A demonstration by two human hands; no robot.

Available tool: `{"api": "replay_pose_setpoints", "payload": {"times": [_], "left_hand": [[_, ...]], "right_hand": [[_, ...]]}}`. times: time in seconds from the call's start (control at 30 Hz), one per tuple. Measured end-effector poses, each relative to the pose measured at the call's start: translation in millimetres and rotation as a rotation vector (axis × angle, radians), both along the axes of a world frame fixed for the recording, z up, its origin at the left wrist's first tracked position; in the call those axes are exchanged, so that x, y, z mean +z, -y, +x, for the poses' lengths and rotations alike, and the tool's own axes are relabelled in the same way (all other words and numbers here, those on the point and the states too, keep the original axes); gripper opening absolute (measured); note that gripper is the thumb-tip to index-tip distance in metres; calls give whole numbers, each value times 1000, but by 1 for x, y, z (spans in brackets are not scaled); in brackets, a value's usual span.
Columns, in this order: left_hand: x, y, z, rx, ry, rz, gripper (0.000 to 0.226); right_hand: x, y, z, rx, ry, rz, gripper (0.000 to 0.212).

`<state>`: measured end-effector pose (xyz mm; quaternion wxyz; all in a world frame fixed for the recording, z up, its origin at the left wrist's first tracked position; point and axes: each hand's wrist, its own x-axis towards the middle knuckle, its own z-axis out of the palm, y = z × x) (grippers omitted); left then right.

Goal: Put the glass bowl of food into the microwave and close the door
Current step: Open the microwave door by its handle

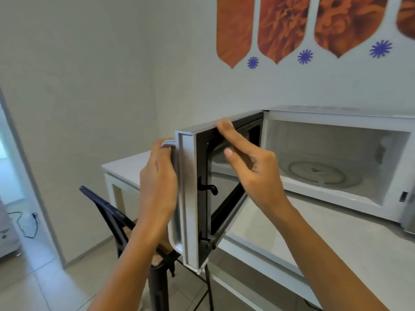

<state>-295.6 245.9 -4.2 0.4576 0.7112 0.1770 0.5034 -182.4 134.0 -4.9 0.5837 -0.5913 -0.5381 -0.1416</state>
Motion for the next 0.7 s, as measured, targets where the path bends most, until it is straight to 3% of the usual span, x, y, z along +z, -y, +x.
{"api": "replay_pose_setpoints", "payload": {"times": [0.17, 0.3, 0.7], "left_hand": [[-9, -7, -1, 126, 110, 258, 41], [-14, -17, 5, 301, 85, 537, 51], [-19, -40, 12, 336, 129, 581, 55]], "right_hand": [[-5, -23, 0, 56, 41, -30, 54], [-11, -35, 3, 43, 106, -50, 56], [-26, -64, 9, -6, 163, -37, 56]]}}
